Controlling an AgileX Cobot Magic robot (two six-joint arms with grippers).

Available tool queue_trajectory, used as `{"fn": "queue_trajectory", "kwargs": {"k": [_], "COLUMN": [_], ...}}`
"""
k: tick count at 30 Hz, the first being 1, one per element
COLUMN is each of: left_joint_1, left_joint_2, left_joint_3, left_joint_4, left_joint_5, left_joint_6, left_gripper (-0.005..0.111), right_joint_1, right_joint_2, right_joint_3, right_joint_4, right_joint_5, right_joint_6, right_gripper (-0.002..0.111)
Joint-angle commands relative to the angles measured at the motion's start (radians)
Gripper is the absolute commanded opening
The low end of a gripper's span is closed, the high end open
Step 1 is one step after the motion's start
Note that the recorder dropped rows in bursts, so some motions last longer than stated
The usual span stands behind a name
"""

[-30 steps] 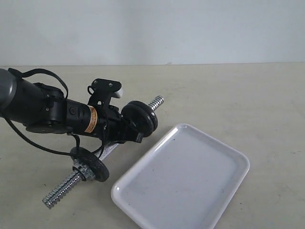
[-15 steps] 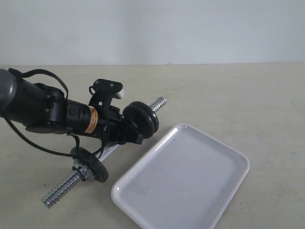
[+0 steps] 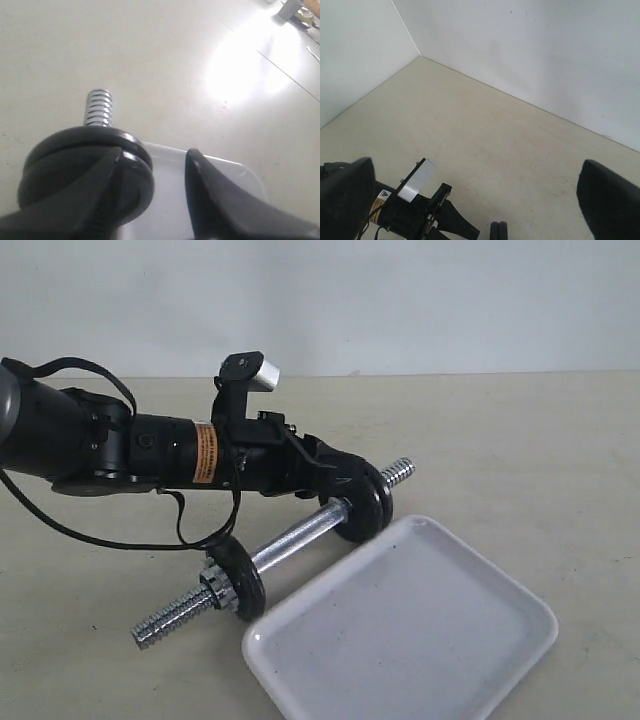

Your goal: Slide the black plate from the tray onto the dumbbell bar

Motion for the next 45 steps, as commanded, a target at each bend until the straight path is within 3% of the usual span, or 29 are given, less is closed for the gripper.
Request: {"fn": "queue_trajectory", "kwargs": {"k": [1,29,38,45], "left_joint_1": [-0.001,0.003,0.068,0.157], "left_joint_2": [-0.003,-0.003,-0.069,-0.271], "left_joint_3": [-0.001,-0.007,-0.097,-0.112], "left_joint_4": [-0.002,-0.037,-0.042,-0.001], "left_joint_5": [-0.009,0.010,-0.002,-0.002], "left_joint_6": [-0.005,0.002,0.000,-0.020], "left_gripper": [0.039,0.039,0.039,0.039], "right_joint_1": [-0.001,-0.001,-0.001,-0.001], "right_joint_2": [-0.006,-0.006,-0.006,-0.018], "right_joint_3": [-0.005,-0.005,-0.005,-0.005], "right_joint_4": [0.002,-0.001,-0.012,-0.005], "right_joint_5": [-0.003,-0.003,-0.005,-0.003], "right_joint_6": [-0.006,-0.006,-0.011,-0.016], "right_gripper": [0.104,0.104,0.104,0.104]}}
